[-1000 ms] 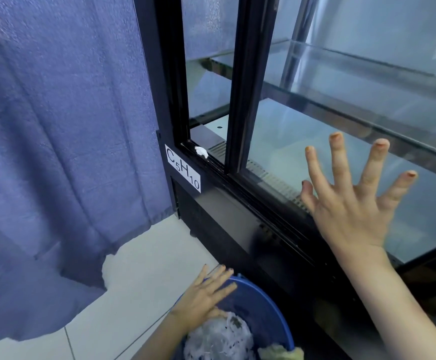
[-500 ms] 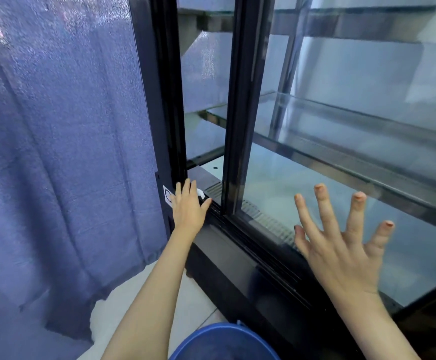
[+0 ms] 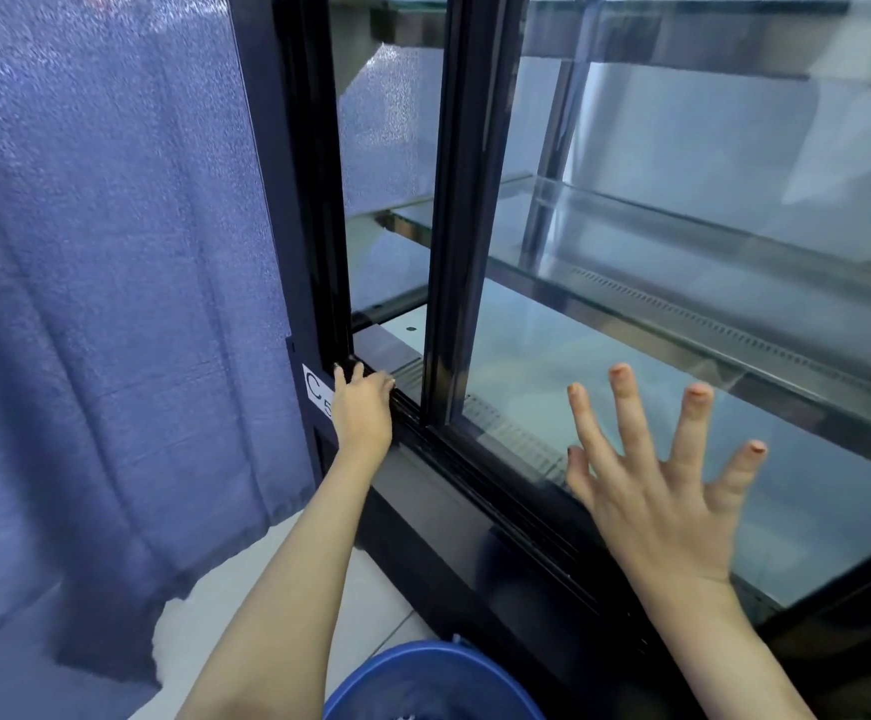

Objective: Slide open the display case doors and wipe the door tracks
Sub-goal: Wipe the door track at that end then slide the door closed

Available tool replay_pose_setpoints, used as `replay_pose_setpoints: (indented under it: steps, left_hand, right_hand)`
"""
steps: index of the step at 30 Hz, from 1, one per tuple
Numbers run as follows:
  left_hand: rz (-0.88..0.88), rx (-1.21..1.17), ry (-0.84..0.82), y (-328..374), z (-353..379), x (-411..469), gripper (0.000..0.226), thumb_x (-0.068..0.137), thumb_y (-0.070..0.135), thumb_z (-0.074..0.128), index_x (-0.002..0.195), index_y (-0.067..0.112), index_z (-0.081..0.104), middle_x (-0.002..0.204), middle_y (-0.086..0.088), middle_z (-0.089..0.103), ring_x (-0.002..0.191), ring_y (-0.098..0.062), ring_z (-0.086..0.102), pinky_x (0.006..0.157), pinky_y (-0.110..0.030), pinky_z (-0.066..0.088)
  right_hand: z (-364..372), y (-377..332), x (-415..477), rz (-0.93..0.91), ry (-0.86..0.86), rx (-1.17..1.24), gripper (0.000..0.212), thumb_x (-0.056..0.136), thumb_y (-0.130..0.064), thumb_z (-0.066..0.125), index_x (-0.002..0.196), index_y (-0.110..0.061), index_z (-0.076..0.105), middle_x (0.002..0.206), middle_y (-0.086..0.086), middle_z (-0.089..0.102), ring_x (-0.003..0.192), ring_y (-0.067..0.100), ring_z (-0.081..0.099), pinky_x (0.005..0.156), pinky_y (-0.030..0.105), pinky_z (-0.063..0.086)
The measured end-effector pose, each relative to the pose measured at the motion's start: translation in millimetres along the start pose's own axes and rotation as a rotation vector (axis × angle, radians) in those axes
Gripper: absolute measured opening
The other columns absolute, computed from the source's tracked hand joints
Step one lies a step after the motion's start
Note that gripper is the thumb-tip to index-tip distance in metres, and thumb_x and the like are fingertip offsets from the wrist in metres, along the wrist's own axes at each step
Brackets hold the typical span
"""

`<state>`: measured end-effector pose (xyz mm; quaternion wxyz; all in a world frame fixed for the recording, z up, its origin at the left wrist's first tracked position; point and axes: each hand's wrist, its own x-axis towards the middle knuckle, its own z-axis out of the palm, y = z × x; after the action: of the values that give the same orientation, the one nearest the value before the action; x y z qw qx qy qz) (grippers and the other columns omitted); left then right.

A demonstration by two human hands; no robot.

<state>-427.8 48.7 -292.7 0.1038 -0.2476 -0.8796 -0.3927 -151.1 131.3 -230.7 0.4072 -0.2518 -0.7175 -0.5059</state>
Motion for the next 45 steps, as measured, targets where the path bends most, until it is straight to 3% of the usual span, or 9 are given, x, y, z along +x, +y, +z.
replay_pose_setpoints:
  steps: [5, 17, 20, 23, 26, 31, 34, 40, 45]
  left_hand:
    - [0.197, -0.250, 0.127, -2.0, -18.6, -48.8, 0.012, 0.089, 0.013, 0.061, 0.084, 0.009, 0.071, 0.128, 0.001, 0.054, 0.134, -0.026, 0.032, 0.114, -0.039, -0.004]
    - [0.441, 0.076, -0.395, -95.5, 14.4, -262.2, 0.020, 0.079, 0.042, 0.064, 0.065, 0.029, 0.069, 0.124, 0.003, 0.060, 0.143, -0.012, 0.002, 0.109, -0.049, 0.003]
    - [0.347, 0.413, -0.698, -96.9, 21.1, -272.0, 0.055, 0.050, 0.048, 0.087, 0.100, 0.033, 0.072, 0.135, -0.001, 0.052, 0.142, -0.027, -0.007, 0.105, -0.057, 0.002]
    - [0.296, 0.543, -0.803, -86.8, 21.9, -276.4, 0.065, 0.090, 0.045, 0.054, 0.146, 0.031, 0.024, 0.148, 0.001, -0.017, 0.138, -0.031, -0.022, 0.103, -0.065, -0.014]
    - [0.304, 0.488, -0.815, -75.1, 24.1, -273.9, 0.055, 0.097, 0.041, 0.040, 0.147, 0.028, 0.022, 0.155, 0.003, -0.012, 0.141, -0.026, -0.019, 0.100, -0.062, -0.021]
    - [0.355, 0.345, -0.807, -52.2, 28.9, -266.5, 0.039, 0.096, 0.037, 0.047, 0.132, 0.025, 0.051, 0.150, 0.012, 0.026, 0.142, -0.014, 0.017, 0.115, -0.044, -0.002]
    - [0.437, 0.355, -1.041, -30.4, 40.2, -279.3, 0.014, 0.063, 0.049, 0.073, 0.072, 0.038, 0.073, 0.085, 0.023, 0.068, 0.083, 0.003, 0.063, 0.092, -0.024, 0.047]
    - [0.392, 0.265, -1.284, -9.8, 66.7, -334.9, 0.041, 0.096, 0.030, 0.044, 0.132, 0.011, 0.040, 0.133, -0.014, 0.042, 0.121, -0.033, 0.040, 0.100, -0.041, 0.033]
    - [0.371, 0.131, -1.341, -13.7, 72.1, -344.8, 0.050, 0.097, 0.033, 0.045, 0.143, 0.030, 0.026, 0.150, -0.006, 0.021, 0.133, -0.029, 0.031, 0.112, -0.038, 0.023]
  right_hand:
    - [0.4, -0.9, 1.2, 0.006, 0.014, 0.000, 0.063, 0.091, -0.046, 0.049, 0.148, -0.026, 0.032, 0.157, 0.007, 0.020, 0.142, 0.043, 0.005, 0.110, 0.061, -0.004]
    - [-4.8, -0.2, 5.3, 0.020, -0.008, 0.062, 0.060, 0.093, -0.043, 0.047, 0.148, -0.025, 0.032, 0.151, 0.006, 0.030, 0.142, 0.043, -0.002, 0.104, 0.061, 0.012]
    - [-5.6, 0.3, 5.5, 0.018, -0.023, 0.063, 0.058, 0.093, -0.041, 0.045, 0.148, -0.025, 0.033, 0.151, 0.006, 0.030, 0.142, 0.044, -0.003, 0.101, 0.061, 0.017]
    - [-4.3, -0.5, 4.9, 0.023, -0.019, 0.063, 0.059, 0.093, -0.040, 0.046, 0.148, -0.025, 0.032, 0.152, 0.006, 0.028, 0.142, 0.043, -0.004, 0.104, 0.060, 0.008]
    - [-4.5, -0.8, 4.8, 0.023, -0.021, 0.062, 0.058, 0.093, -0.040, 0.045, 0.148, -0.025, 0.032, 0.152, 0.006, 0.025, 0.142, 0.043, -0.005, 0.105, 0.059, 0.004]
    - [-3.8, -0.7, 3.2, 0.022, -0.018, 0.051, 0.058, 0.093, -0.040, 0.045, 0.148, -0.026, 0.031, 0.153, 0.006, 0.023, 0.142, 0.042, -0.005, 0.110, 0.059, -0.006]
    - [-3.0, -1.1, 2.8, 0.019, -0.024, 0.043, 0.059, 0.093, -0.040, 0.044, 0.148, -0.026, 0.029, 0.154, 0.006, 0.022, 0.142, 0.043, -0.005, 0.109, 0.060, -0.007]
    - [-3.8, -0.6, 3.9, 0.018, -0.023, 0.044, 0.057, 0.094, -0.038, 0.043, 0.148, -0.027, 0.030, 0.154, 0.006, 0.020, 0.142, 0.043, -0.007, 0.109, 0.060, -0.006]
    - [-4.5, -2.0, 5.8, 0.023, -0.018, 0.046, 0.055, 0.094, -0.036, 0.042, 0.147, -0.028, 0.031, 0.153, 0.006, 0.017, 0.141, 0.043, -0.011, 0.109, 0.060, -0.009]
